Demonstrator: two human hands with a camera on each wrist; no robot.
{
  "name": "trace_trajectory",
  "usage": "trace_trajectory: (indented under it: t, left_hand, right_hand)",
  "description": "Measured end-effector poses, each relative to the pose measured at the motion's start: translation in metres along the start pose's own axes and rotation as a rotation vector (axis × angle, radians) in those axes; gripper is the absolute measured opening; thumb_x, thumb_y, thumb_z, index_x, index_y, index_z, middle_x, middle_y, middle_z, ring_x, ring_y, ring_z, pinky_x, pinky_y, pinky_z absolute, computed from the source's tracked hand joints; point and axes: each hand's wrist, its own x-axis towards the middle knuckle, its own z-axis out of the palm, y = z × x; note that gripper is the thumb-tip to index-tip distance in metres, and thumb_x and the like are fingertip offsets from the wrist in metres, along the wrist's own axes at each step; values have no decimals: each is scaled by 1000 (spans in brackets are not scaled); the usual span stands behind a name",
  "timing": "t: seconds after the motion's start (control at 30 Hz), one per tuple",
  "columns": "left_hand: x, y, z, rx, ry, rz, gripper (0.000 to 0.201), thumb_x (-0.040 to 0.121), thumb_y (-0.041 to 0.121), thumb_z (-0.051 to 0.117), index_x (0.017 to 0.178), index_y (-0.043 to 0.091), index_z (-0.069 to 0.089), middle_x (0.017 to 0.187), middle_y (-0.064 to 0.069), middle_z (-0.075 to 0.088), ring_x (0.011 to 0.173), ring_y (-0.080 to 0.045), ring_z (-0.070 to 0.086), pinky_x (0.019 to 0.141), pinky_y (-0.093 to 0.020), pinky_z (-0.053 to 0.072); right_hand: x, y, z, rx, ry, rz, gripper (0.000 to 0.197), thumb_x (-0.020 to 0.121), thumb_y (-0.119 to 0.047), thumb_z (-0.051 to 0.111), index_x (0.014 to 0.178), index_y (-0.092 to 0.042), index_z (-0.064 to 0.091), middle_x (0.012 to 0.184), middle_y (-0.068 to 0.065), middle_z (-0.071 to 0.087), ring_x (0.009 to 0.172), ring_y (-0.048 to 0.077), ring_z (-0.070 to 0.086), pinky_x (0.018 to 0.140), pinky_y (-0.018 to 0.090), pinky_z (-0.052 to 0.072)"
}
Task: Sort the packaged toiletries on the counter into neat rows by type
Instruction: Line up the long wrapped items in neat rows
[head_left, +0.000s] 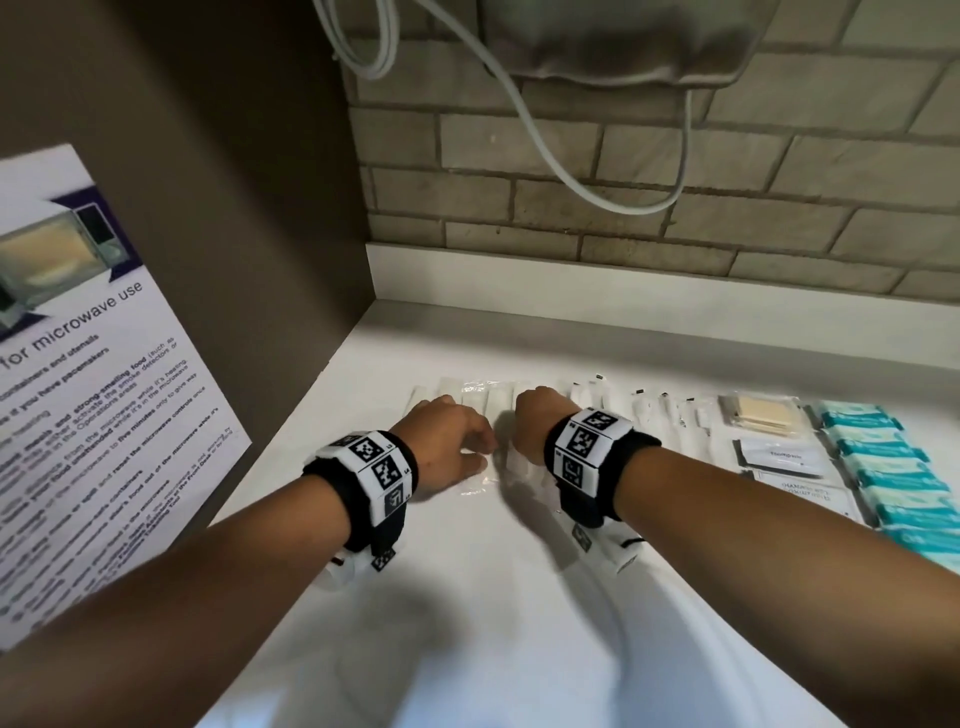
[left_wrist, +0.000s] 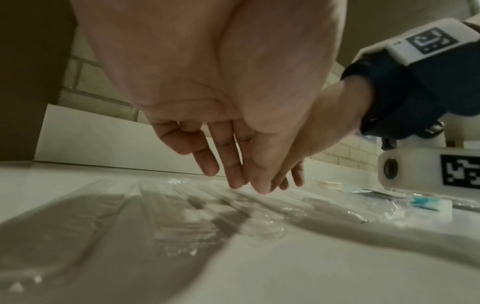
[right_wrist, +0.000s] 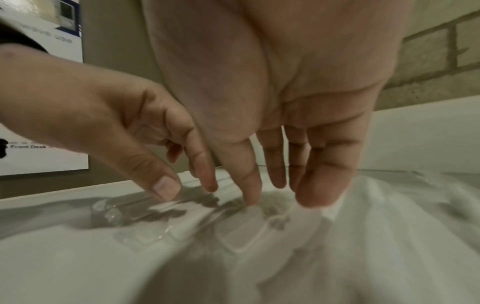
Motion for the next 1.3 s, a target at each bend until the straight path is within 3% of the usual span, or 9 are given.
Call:
trace_trajectory:
  t: [0.1,0.27,0.43,0.7,0.87,0.93,1.03,1.13,1.3]
  left_hand:
    - [1,3,-4,50,76,-7,25,88,29,62,113,33,66,114,12,62,116,-15,45,102,-34,37]
    - [7,12,-1,260,-103,12,46,88,46,58,132,32,57,143,17,47,131,-17,30,103,-35,19]
    - [10,19,1,293,-120,38,49,86,53,57,131,35,56,144,17,47,132,-17,30,100,-35,18]
    - [-7,-18,-18,248,-129,-108,54,87,50,55,136,28,50,145,6,45,133,-23,34,106,-37,25]
    - [-8,-42,-29,211,-126,-132,18,92,29,50,99,14,57,107,-3,58,111,-27,54,92,-36,43]
    - [-11,-52,-29,258,-204,-154,28,94,32,48,114,16,56,126,-2,56,128,-31,44,103,-39,38]
    - [-18,-60,-28,343,-348,-176,62,97,46,42,152,24,25,161,9,14,149,-28,6,120,-39,13]
    - [-22,-65,-36,393,-350,-184,65,98,49,38,154,26,15,162,11,5,150,-25,-2,119,-37,5]
    - [-24,-74,-44,413,-367,-216,63,98,49,36,154,30,14,162,14,2,150,-24,-6,119,-46,-3]
  right_hand:
    - [-1,6,2,-147,35,-124,41,90,-28,57,126,-11,58,126,7,58,119,28,53,91,37,50]
    - [-7,11,9,-288,-33,-169,39,92,-36,54,125,-15,59,122,3,64,118,25,57,104,37,39]
    - [-12,18,5,-264,-62,-182,36,91,-31,54,122,-14,61,115,4,68,114,25,60,110,37,33]
    - [-21,4,1,-186,13,-298,45,90,-28,54,134,-14,54,134,5,59,126,25,51,112,38,29]
    - [-18,-24,7,-77,-9,-341,79,88,-30,62,152,-11,20,151,10,37,134,32,43,108,39,36]
    - [-12,-36,12,-84,0,-346,77,87,-33,62,150,-11,24,147,10,40,131,33,44,106,41,38]
    - [-1,-51,22,-197,-7,-339,64,88,-39,58,143,-11,38,140,10,47,127,34,48,106,41,36]
    - [7,-63,29,-218,11,-326,48,90,-37,52,130,-10,51,130,10,53,121,35,52,102,41,36]
    - [18,-77,31,-208,30,-355,48,90,-37,50,129,-9,51,128,12,53,121,35,51,101,40,37]
